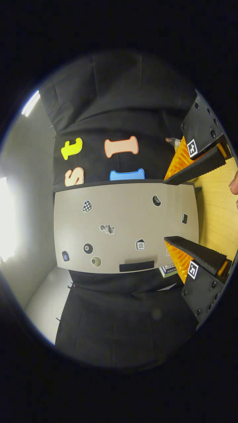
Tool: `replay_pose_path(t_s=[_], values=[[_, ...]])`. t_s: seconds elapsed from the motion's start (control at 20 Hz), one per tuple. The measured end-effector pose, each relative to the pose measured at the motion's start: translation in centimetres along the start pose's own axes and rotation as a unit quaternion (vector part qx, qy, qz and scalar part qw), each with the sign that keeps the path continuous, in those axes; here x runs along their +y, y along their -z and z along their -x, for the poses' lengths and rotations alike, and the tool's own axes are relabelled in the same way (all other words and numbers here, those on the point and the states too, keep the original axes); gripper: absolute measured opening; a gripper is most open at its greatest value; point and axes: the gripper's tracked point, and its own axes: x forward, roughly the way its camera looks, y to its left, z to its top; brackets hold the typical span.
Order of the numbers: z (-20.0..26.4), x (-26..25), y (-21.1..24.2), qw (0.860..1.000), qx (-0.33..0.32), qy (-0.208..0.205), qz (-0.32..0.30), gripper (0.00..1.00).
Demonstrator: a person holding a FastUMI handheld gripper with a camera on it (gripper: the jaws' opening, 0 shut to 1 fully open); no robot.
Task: Open the shoe cabinet door, grab the shoes and put them into the shoe cabinet, then close the shoe cabinet door.
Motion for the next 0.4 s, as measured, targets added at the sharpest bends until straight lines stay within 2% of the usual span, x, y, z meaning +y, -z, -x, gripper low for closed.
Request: replay_pose_path(t_s=[0.4], values=[[-0.57, 0.59, 0.14, 1.000, -0.005, -0.005, 0.000, 0.97]])
